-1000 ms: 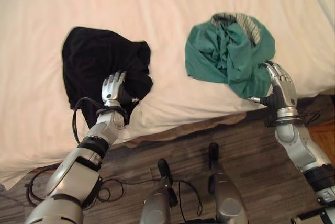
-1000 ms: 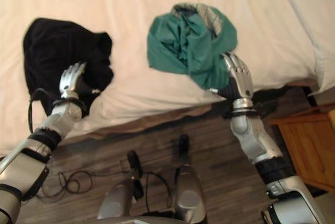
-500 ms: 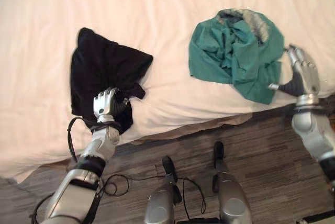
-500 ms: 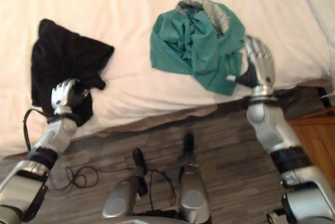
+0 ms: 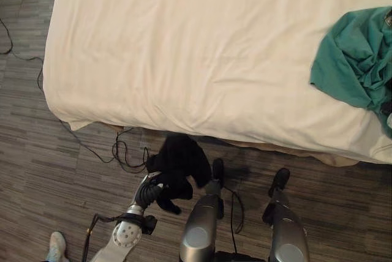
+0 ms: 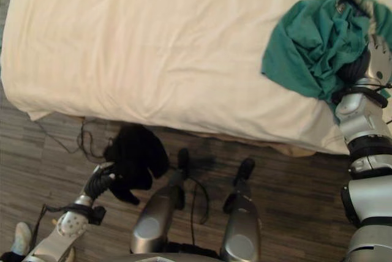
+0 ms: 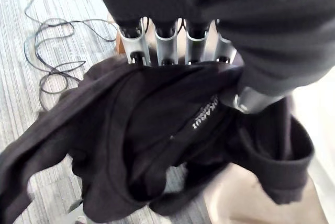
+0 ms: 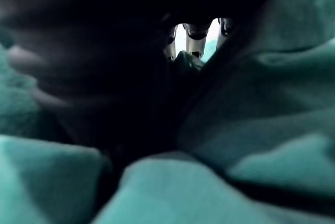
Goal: Tidy up the quilt and then pick up the clothes from the bed and put them into the laundry hamper.
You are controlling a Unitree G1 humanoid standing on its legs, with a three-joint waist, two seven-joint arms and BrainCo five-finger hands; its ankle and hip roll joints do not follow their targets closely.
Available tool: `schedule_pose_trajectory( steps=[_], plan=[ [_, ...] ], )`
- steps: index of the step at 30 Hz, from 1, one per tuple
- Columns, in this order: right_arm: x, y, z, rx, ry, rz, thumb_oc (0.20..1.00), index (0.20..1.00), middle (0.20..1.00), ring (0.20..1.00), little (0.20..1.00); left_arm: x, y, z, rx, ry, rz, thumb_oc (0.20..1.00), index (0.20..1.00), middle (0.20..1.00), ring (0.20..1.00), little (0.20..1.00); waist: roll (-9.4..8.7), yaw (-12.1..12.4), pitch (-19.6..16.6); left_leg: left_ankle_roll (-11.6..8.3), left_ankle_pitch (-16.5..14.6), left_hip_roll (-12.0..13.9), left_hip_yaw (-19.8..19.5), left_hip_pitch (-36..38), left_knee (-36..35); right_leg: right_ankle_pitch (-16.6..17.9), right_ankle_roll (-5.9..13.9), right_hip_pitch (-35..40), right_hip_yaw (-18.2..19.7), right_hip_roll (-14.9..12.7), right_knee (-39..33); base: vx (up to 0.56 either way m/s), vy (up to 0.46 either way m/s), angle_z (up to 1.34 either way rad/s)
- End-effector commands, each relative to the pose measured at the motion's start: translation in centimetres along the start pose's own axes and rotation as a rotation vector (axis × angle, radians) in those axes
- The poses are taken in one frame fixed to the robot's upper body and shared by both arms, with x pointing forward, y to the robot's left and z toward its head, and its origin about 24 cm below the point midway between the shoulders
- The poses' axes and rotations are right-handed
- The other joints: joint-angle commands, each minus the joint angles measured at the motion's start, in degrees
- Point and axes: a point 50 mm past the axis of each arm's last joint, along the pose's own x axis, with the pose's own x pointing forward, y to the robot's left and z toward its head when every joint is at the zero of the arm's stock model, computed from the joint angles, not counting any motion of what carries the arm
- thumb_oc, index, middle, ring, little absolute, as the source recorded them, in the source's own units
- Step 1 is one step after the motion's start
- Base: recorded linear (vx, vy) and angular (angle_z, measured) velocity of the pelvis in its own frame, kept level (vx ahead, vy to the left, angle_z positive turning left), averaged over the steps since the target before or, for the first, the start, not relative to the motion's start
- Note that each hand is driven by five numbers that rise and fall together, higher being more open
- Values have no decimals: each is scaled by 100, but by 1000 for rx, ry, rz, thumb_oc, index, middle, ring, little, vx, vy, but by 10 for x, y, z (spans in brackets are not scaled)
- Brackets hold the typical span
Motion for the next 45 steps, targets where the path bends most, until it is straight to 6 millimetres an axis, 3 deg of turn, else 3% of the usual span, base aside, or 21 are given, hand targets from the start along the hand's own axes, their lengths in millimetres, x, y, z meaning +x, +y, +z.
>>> schedule_pose_trajectory(
  steps=[1, 4, 6, 8, 11, 12, 17, 22, 24, 25, 26, 29, 30, 33, 34, 35, 36, 38, 40, 44, 45],
  plan=[
    [-11, 32, 16, 78, -10, 138, 200, 200, 200, 200, 200, 12, 1, 29, 57, -144, -26, 200, 200, 200, 200, 200, -303, 87, -117, -345, -381, 263, 236, -3, 63, -1055, 422, -191, 354, -262, 1031, -14, 19, 23],
    [-58, 75, 3, 227, 28, 289, 200, 200, 200, 200, 200, 23, 3, 27, 123, -115, -6, 200, 200, 200, 200, 200, -485, 26, -269, -342, -463, 271, 228, 125, 71, -1030, 425, 67, 299, -202, 834, 18, -11, 14],
    [-106, 101, -2, 385, 67, 390, 200, 200, 200, 200, 200, 28, 14, 18, 270, -58, 29, 200, 200, 200, 200, 200, -662, -130, -417, -323, -544, 279, 276, 262, 46, -953, 444, 232, 270, -176, 662, 52, 36, 7],
    [-168, 120, -5, 480, 63, 543, 200, 200, 200, 200, 200, 26, 24, -2, 292, 40, 71, 200, 200, 200, 200, 200, -862, -317, -599, -293, -664, 282, 359, 450, 26, -903, 473, 411, 281, -137, 505, 109, 52, -4],
    [-247, 136, -32, 536, 203, 754, 200, 200, 200, 200, 200, 11, 30, -42, 270, 229, 117, 200, 200, 200, 200, 200, -1157, -553, -944, -221, -849, 247, 511, 800, 1, -835, 523, 710, 344, -111, 331, 168, 102, -16],
    [-292, 148, -50, 532, 354, 874, 200, 200, 200, 200, 200, 0, 28, -64, 240, 341, 119, 200, 200, 200, 200, 200, -1257, -693, -1114, -160, -956, 206, 633, 1026, 5, -767, 562, 859, 466, -103, 268, 160, 235, -29],
    [-356, 156, -81, 410, 571, 1031, 200, 200, 200, 200, 200, -21, 9, -106, 160, 572, 135, 200, 200, 200, 200, 200, -1341, -903, -1496, -97, -1126, 46, 836, 1352, -25, -462, 732, 1002, 569, -276, 175, 46, 203, -40],
    [-372, 169, -82, 335, 614, 1113, 200, 200, 200, 200, 200, -28, -7, -117, 80, 647, 144, 200, 200, 200, 200, 200, -1293, -875, -1433, 21, -1196, -15, 761, 1511, -25, -270, 796, 782, 747, -353, 1134, 9, 123, -6],
    [-370, 180, -72, 319, 608, 1130, 200, 200, 200, 200, 200, -20, -20, -113, 25, 632, 133, 200, 200, 200, 200, 200, -1146, -919, -1356, 62, -1153, -25, 323, 1439, -25, -924, 559, 572, 1588, 358, 977, 19, 14, 41],
    [-370, 180, -72, 319, 607, 1129, 200, 200, 200, 200, 200, -20, -20, -113, 25, 632, 134, 200, 200, 200, 200, 200, -1144, -925, -1363, 60, -1146, -22, 318, 1425, -25, -915, 555, 564, 1582, 361, 970, 43, -2, 92],
    [-359, 187, -63, 318, 567, 1135, 200, 200, 200, 200, 200, -10, -23, -107, -11, 615, 133, 200, 200, 200, 200, 200, -1102, -892, -1322, 100, -1101, -211, -166, 1314, -25, -1024, 454, 450, 2320, 768, 613, 62, -23, 100],
    [-350, 193, -55, 303, 522, 1150, 200, 200, 200, 200, 200, -3, -22, -104, -2, 599, 129, 200, 200, 200, 200, 200, -1109, -737, -1291, 165, -1070, -452, -637, 1260, -24, -1014, 307, 673, 2380, 735, 305, 28, -84, 195],
    [-329, 201, -36, 277, 406, 1158, 200, 200, 200, 200, 200, 3, -24, -98, -22, 568, 154, 200, 200, 200, 200, 200, -1048, -531, -1263, 212, -1008, -564, -919, 1079, 17, -950, 247, 738, 2283, 706, 137, -62, -119, 229],
    [-306, 203, -26, 247, 306, 1131, 200, 200, 200, 200, 200, 8, -25, -92, -49, 539, 172, 200, 200, 200, 200, 200, -953, -300, -1190, 151, -970, -621, -985, 865, 159, -942, 247, 834, 2016, 592, -54, -102, -74, 97],
    [-295, 196, -42, 177, 303, 1105, 200, 200, 200, 200, 200, 16, -24, -85, -42, 502, 161, 200, 200, 200, 200, 200, -840, -153, -1088, -31, -896, -503, -445, 514, 419, -1047, 292, 914, 1441, 346, -105, -224, -44, 83],
    [-292, 193, -53, 150, 342, 1093, 200, 200, 200, 200, 200, 21, -20, -80, -46, 481, 171, 200, 200, 200, 200, 200, -800, -223, -1104, -72, -907, -198, 382, 473, 495, -1072, 354, 984, 946, 154, -71, -187, -22, 116],
    [-292, 193, -53, 150, 342, 1093, 200, 200, 200, 200, 200, 21, -20, -79, -47, 480, 171, 200, 200, 200, 200, 200, -798, -227, -1109, -72, -903, -197, 378, 457, 501, -1064, 353, 976, 942, 156, -75, -65, 22, 189],
    [-298, 190, -68, 158, 436, 1081, 200, 200, 200, 200, 200, 20, -11, -80, -35, 478, 190, 200, 200, 200, 200, 200, -860, -412, -1165, -181, -1054, 421, 1684, 625, 847, -1134, 430, 1299, 100, -128, -68, -2, 7, 269],
    [-314, 187, -79, 169, 521, 1102, 200, 200, 200, 200, 200, 13, -3, -89, -18, 526, 206, 200, 200, 200, 200, 200, -892, -464, -1415, -294, -937, 683, 2059, 651, 1000, -1157, 360, 1683, -527, -289, -30, 46, 40, 222],
    [-329, 185, -85, 212, 591, 1105, 200, 200, 200, 200, 200, 1, -5, -103, -20, 606, 211, 200, 200, 200, 200, 200, -882, -537, -1612, -77, -984, 245, 1801, 922, 456, -1104, 431, 1684, -883, -726, 1055, 241, 258, 233],
    [-329, 189, -72, 274, 578, 1104, 200, 200, 200, 200, 200, 4, -1, -101, -19, 608, 228, 200, 200, 200, 200, 200, -914, -696, -1414, 147, -1100, 31, 1556, 1116, 290, -496, 511, 1243, -551, -1085, 2350, 109, 240, 199]
  ],
)
